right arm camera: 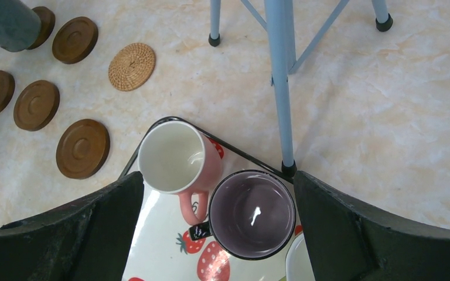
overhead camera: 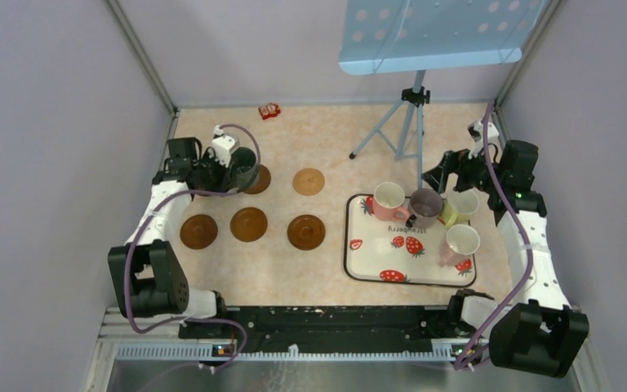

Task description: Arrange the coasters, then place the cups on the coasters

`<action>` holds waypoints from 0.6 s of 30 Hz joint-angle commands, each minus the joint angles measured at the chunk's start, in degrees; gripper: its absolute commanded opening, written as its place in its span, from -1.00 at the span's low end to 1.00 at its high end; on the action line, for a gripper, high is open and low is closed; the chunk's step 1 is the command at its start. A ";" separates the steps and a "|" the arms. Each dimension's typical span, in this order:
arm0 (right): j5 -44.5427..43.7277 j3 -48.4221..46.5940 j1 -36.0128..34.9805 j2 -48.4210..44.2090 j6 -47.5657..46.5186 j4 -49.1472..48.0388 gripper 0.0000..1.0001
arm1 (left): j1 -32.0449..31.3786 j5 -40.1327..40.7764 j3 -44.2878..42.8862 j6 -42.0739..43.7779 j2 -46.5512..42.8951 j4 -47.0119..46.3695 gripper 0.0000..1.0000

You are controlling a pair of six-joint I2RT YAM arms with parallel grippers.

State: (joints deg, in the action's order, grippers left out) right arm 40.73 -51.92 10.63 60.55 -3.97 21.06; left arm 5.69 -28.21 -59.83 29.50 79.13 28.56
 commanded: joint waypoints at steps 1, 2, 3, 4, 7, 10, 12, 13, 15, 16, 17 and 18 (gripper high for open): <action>2.03 -1.94 0.79 0.24 -0.95 -0.76 0.94 | 2.03 -4.86 1.62 1.90 0.73 -9.93 -1.00; 2.33 -1.93 0.79 0.33 -0.97 -0.81 0.94 | 2.04 -4.92 2.07 2.16 1.16 -10.89 -1.00; 2.75 -1.95 0.79 0.44 -0.88 -0.84 0.94 | 2.04 -4.81 2.49 2.07 1.51 -11.93 -1.00; 2.97 -1.96 0.79 0.49 -0.87 -0.84 0.94 | 2.04 -4.75 2.91 1.97 2.05 -13.09 -1.00; 2.87 -1.87 0.79 0.66 -0.95 -0.83 0.94 | 2.04 -4.90 3.79 1.11 3.70 -16.02 -1.00; 2.91 -1.86 0.79 0.79 -0.95 -0.82 0.94 | 2.04 -5.64 3.95 0.19 5.63 -17.84 -1.00; 2.95 -1.86 0.79 0.94 -0.87 -0.84 0.94 | 2.04 -5.85 3.92 -0.34 6.67 -18.73 -1.00; 2.95 -1.88 0.79 1.04 -0.87 -0.84 0.94 | 2.05 -5.80 3.97 -0.67 6.99 -19.29 -1.00; 3.06 -1.94 0.79 1.21 -0.87 -0.98 0.94 | 2.08 -5.58 4.26 -1.17 7.53 -20.76 -1.00; 3.16 -1.95 0.79 1.36 -0.80 -0.97 0.94 | 2.06 -5.41 4.36 -1.40 7.83 -21.22 -1.00; 3.32 -1.93 0.79 1.48 -0.78 -0.94 0.94 | 2.04 -5.26 4.33 -1.54 8.27 -21.60 -1.00; 3.38 -2.02 0.79 1.56 -0.78 -0.93 0.94 | 2.04 -5.19 4.25 -1.63 8.67 -21.81 -1.00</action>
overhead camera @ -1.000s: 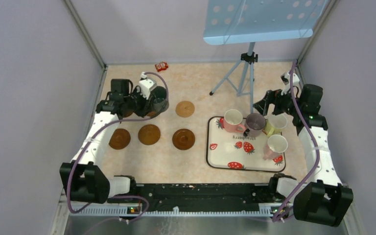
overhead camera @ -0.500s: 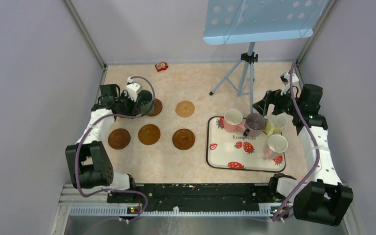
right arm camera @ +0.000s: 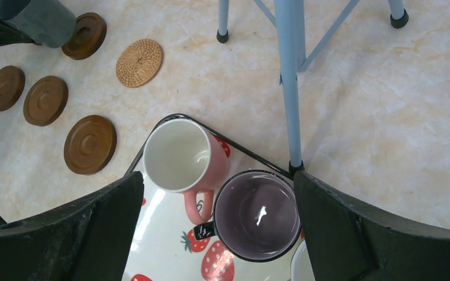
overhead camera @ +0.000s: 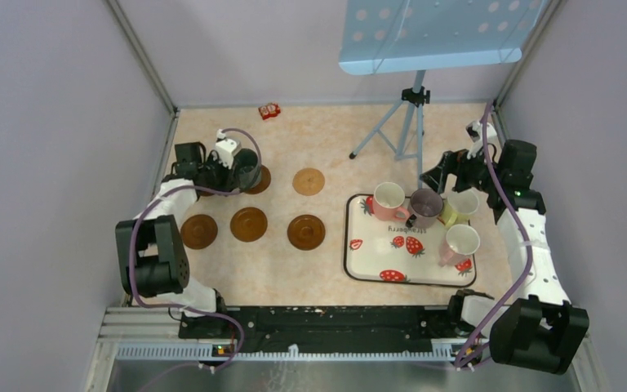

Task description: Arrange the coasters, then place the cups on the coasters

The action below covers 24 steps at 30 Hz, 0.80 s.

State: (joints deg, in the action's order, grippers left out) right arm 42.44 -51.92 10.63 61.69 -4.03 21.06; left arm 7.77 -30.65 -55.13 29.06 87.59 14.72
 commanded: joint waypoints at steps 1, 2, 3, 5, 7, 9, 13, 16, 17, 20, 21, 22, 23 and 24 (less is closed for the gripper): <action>1.64 -2.04 0.79 0.51 -0.71 -0.97 0.94 | -0.04 -2.75 -0.56 -1.22 0.82 -8.04 -1.00; 1.68 -2.04 0.79 0.58 -0.76 -0.98 0.94 | -0.04 -2.69 -0.77 -1.27 1.42 -8.04 -1.00; 1.69 -2.04 0.79 0.62 -0.80 -0.94 0.94 | -0.04 -2.66 -0.91 -1.34 1.90 -8.04 -1.00; 1.68 -2.04 0.79 0.59 -0.88 -0.93 0.94 | -0.08 -2.70 -1.44 -1.57 2.96 -7.62 -1.00; 1.67 -1.94 0.79 0.73 -0.89 -0.93 0.94 | -0.03 -3.11 -1.81 -1.57 3.83 -7.22 -1.00; 1.75 -1.96 0.79 0.82 -0.89 -0.94 0.94 | -0.04 -3.14 -1.82 -1.81 4.21 -7.61 -1.00; 1.92 -1.96 0.79 1.04 -0.86 -1.05 0.94 | -0.04 -2.89 -1.97 -2.71 5.15 -8.40 -1.00; 1.94 -1.95 0.79 1.11 -0.91 -1.00 0.94 | -0.04 -2.38 -2.08 -3.02 6.09 -9.01 -1.00; 1.88 -1.96 0.79 1.10 -0.89 -1.06 0.94 | -0.04 -2.31 -2.08 -3.07 6.35 -9.25 -1.00; 1.95 -1.96 0.79 1.26 -0.90 -1.07 0.94 | -0.04 -2.59 -2.45 -2.98 7.24 -9.11 -0.99; 2.03 -1.96 0.79 1.24 -0.89 -1.03 0.94 | -0.04 -2.68 -2.62 -2.96 7.51 -9.16 -0.98; 2.04 -2.00 0.79 1.34 -0.89 -1.02 0.94 | -0.04 -2.86 -2.69 -2.91 7.69 -9.10 -0.98; 1.98 -2.04 0.79 1.39 -0.89 -1.10 0.94 | -0.01 -2.99 -2.90 -2.89 7.90 -9.10 -0.97; 2.01 -2.03 0.79 1.50 -0.89 -1.04 0.94 | -0.03 -3.08 -3.07 -2.88 8.04 -9.10 -0.96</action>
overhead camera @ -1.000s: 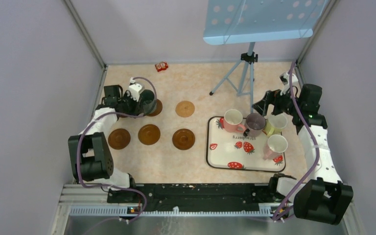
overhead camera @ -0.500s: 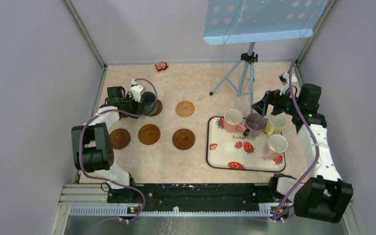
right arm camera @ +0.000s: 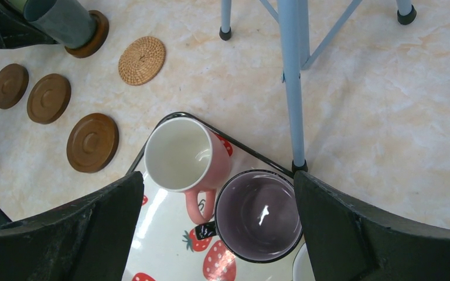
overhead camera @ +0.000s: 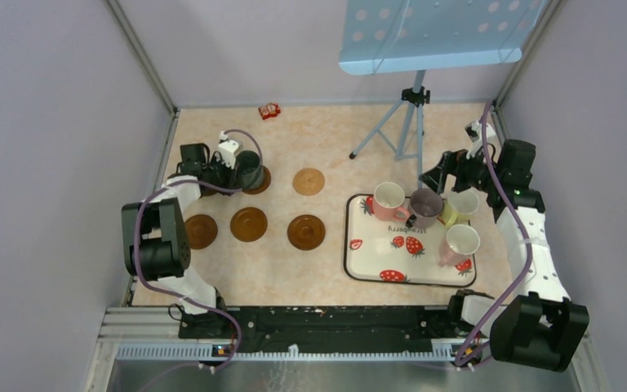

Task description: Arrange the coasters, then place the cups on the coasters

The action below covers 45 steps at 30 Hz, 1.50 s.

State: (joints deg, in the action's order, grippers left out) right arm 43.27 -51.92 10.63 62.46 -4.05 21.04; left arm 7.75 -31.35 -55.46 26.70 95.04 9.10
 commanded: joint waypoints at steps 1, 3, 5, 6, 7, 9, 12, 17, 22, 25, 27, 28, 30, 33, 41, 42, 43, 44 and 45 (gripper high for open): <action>1.24 -2.00 0.79 0.85 -0.87 -1.04 0.94 | -0.09 -2.35 -2.99 -0.43 0.68 -3.34 -0.95; 1.25 -2.12 0.79 0.98 -0.87 -1.01 0.94 | -0.10 -2.41 -3.31 -0.20 1.02 -2.85 -0.92; 1.29 -2.22 0.79 1.02 -0.87 -1.01 0.94 | -0.10 -2.20 -3.34 0.18 1.20 -2.54 -0.88; 1.25 -2.13 0.79 1.00 -0.91 -1.00 0.94 | -0.10 -2.31 -3.22 0.49 1.25 -2.25 -0.87; 1.29 -2.09 0.79 1.02 -0.93 -1.02 0.94 | -0.10 -2.52 -3.12 0.76 1.18 -2.00 -0.86; 1.30 -2.21 0.79 1.08 -0.88 -1.07 0.94 | -0.10 -3.35 -3.00 1.25 0.88 -1.61 -0.84; 1.52 -2.22 0.79 1.30 -0.87 -1.01 0.94 | -0.35 -3.74 -3.06 2.03 0.74 -0.84 -0.81; 1.64 -2.18 0.79 1.13 -0.96 -0.99 0.94 | -0.41 -3.28 -3.77 2.93 0.68 0.62 -0.68; 1.82 -2.18 0.79 1.13 -0.97 -0.91 0.94 | -0.37 -3.60 -4.19 3.24 0.66 1.47 -0.39; 1.87 -2.22 0.79 1.09 -1.04 -0.96 0.94 | -0.37 -3.56 -4.52 3.68 0.81 2.18 -0.28; 2.03 -2.26 0.79 1.13 -1.04 -0.85 0.94 | -0.37 -3.32 -4.65 3.60 0.92 2.48 -0.22; 2.12 -2.27 0.79 1.14 -1.04 -0.87 0.94 | -0.38 -3.25 -4.70 3.50 0.91 2.56 -0.19; 2.09 -2.20 0.79 1.03 -1.12 -0.79 0.94 | -0.40 -3.29 -4.75 3.49 0.78 2.74 -0.14; 2.09 -2.21 0.79 0.88 -1.21 -0.77 0.94 | -0.43 -3.08 -4.81 3.62 0.39 3.14 -0.07; 2.25 -2.22 0.79 0.48 -1.14 -0.67 0.94 | -0.45 -3.79 -6.77 2.67 -3.80 7.95 0.60; 2.26 -2.19 0.79 0.47 -1.18 -0.72 0.94 | -0.45 -3.87 -7.07 2.58 -5.11 8.52 0.70; 2.26 -2.16 0.79 0.44 -1.13 -0.66 0.94 | -0.43 -4.00 -7.64 2.57 -6.09 9.41 0.75; 2.26 -2.11 0.79 0.27 -1.19 -0.70 0.94 | -0.43 -3.95 -8.48 2.44 -6.93 10.31 0.79; 2.26 -2.12 0.79 0.29 -1.19 -0.71 0.94 | -0.42 -3.74 -9.53 2.21 -7.80 11.38 0.88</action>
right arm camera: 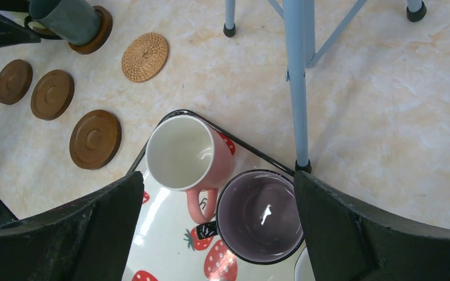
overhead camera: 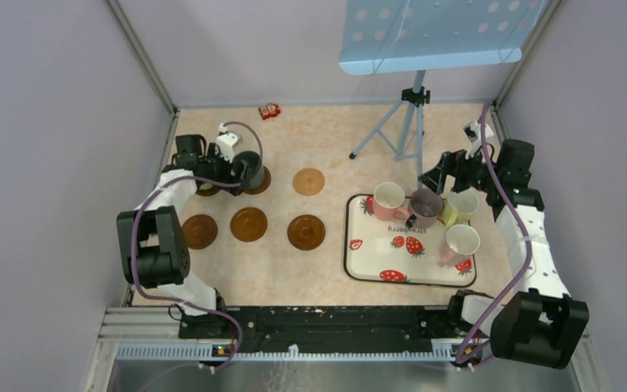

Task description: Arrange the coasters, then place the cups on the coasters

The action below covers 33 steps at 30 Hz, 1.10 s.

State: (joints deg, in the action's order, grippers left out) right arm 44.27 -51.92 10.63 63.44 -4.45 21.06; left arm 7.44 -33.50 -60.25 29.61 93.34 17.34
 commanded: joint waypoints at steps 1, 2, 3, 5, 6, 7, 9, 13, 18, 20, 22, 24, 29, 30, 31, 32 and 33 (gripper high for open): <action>1.26 -2.13 0.79 -0.87 -0.75 -0.72 0.94 | -0.07 -1.43 -5.76 -0.89 -6.86 4.21 0.96; 1.33 -2.13 0.79 -1.02 -0.74 -0.71 0.94 | -0.07 -1.03 -6.97 -1.09 -7.72 5.06 0.97; 1.34 -2.09 0.79 -1.17 -0.74 -0.71 0.94 | -0.16 -1.02 -8.14 -1.24 -8.61 6.06 0.97; 1.43 -2.05 0.79 -1.36 -0.74 -0.72 0.94 | -0.15 -1.72 -10.48 -1.64 -10.39 7.92 0.98; 1.50 -2.04 0.79 -1.42 -0.66 -0.81 0.94 | -0.20 -2.55 -11.12 -2.07 -11.41 8.18 0.97; 1.52 -2.07 0.79 -1.43 -0.59 -0.78 0.94 | -0.46 -3.09 -11.92 -2.88 -12.52 8.50 0.97; 1.52 -2.13 0.79 -1.53 -0.44 -0.87 0.94 | -2.66 -2.38 -13.06 -4.44 -14.49 9.57 0.97; -0.09 -2.16 0.79 -1.84 0.11 -1.30 0.94 | -14.95 5.98 -12.60 -7.25 -17.77 9.70 0.98; -2.85 -2.03 0.79 -1.85 -0.55 -0.79 0.93 | -29.71 10.55 -11.10 -12.72 -18.15 6.78 0.97; -4.46 -2.19 0.79 -1.83 -2.43 0.06 0.89 | -34.75 11.62 -12.22 -14.11 -16.46 6.54 0.97; -5.24 -2.73 0.72 -2.14 -6.10 2.22 0.83 | -38.01 12.60 -12.78 -14.60 -14.58 6.33 0.97; -5.92 -3.62 0.18 -2.35 -9.87 4.70 0.75 | -40.46 14.31 -13.11 -14.66 -12.67 6.31 0.98; -16.22 -4.91 -7.11 -2.12 -19.06 9.75 0.42 | -42.13 15.89 -12.60 -16.70 -10.22 5.68 0.98; -19.56 -4.53 -9.41 -1.97 -19.96 9.94 0.31 | -42.09 16.36 -12.49 -16.96 -10.10 5.49 0.97; -22.29 -4.23 -11.80 -1.74 -20.55 9.79 0.24 | -42.14 17.20 -12.42 -17.42 -10.03 5.31 0.98; -24.33 -3.90 -14.41 -1.29 -20.86 9.34 0.17 | -42.09 18.23 -12.30 -18.29 -10.03 5.02 0.98; -25.94 -3.58 -15.63 -0.74 -20.98 9.01 0.10 | -42.01 19.36 -12.27 -19.13 -10.04 4.96 0.98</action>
State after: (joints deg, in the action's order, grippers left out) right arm 28.53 -54.13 1.19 62.63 -20.08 29.30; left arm -34.70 -18.44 -71.88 14.35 84.03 24.86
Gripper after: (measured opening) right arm 0.608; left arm 0.987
